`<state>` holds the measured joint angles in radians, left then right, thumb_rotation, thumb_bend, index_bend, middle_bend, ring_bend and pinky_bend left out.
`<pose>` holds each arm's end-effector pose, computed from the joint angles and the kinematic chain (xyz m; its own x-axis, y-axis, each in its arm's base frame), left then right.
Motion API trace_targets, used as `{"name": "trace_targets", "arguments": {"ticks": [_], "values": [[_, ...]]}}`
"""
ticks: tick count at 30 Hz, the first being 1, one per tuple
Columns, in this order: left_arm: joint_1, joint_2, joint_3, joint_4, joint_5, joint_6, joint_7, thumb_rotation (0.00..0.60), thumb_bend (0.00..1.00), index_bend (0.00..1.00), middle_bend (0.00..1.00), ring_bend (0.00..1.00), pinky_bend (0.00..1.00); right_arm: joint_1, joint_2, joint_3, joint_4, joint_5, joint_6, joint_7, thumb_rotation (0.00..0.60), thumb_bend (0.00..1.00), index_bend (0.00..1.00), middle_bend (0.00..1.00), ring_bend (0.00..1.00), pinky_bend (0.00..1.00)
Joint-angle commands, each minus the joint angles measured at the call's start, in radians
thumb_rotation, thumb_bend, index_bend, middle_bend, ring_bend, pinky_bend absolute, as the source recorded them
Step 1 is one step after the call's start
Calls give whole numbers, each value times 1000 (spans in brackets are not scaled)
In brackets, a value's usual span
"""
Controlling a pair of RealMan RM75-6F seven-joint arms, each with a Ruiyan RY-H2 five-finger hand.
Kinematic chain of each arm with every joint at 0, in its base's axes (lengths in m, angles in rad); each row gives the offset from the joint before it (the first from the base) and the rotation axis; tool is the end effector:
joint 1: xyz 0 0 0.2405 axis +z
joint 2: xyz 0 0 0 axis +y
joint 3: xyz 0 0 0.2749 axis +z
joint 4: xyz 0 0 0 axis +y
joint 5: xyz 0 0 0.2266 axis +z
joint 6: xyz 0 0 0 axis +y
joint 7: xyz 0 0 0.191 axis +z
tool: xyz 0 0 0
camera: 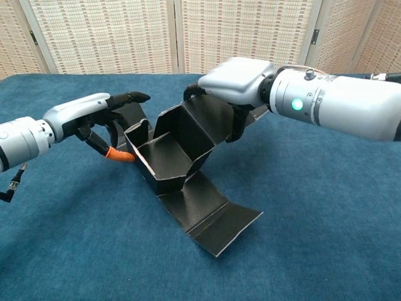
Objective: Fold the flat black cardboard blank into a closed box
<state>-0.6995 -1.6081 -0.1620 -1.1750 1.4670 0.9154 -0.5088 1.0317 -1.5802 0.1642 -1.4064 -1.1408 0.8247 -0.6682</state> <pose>-0.1864 0.4165 -0.0571 0.0137 0.4277 0.9038 0.9439 -0.3037 0.1294 -0.0432 -0.4261 -0.0796 0.7749 0.0316 0.6313 -0.4515 -0.6713 0.5877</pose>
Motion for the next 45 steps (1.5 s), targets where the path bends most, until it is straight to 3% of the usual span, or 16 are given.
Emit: {"name": "trace_targets", "arguments": {"ticks": [1,7,19,33,37,39,45], "values": [[-22,36,23,-25,13,-48,-78,600,197,0,0,412,525,40,30,-9,13,-72,-46,31,600,333,511,445,787,1000],[-59,86,76,-40,76,-99,-266,600,198,0,0,393,518,83,34,-25,65,-200,-79,121,600,332,511,446,786,1000],[-108,81,159,4,158,-97,-558,600,200,0,0,390,508,148,2,-80,220,-443,-50,392,600,333,511,444,785,1000],[-150,3,163,108,111,-142,-722,600,198,3,1,390,503,178,-41,-126,356,-538,-29,470,600,333,511,404,782,1000],[-160,-7,176,125,120,-143,-811,600,199,96,102,421,503,176,-55,-126,378,-543,-13,474,600,331,508,345,780,1000],[-163,-13,178,132,120,-143,-847,600,198,175,185,452,505,175,-61,-125,386,-545,-4,472,600,322,445,286,774,1000],[-169,-27,190,159,121,-141,-861,600,198,350,365,510,509,164,-67,-108,389,-531,20,452,600,229,12,12,725,1000]]}}
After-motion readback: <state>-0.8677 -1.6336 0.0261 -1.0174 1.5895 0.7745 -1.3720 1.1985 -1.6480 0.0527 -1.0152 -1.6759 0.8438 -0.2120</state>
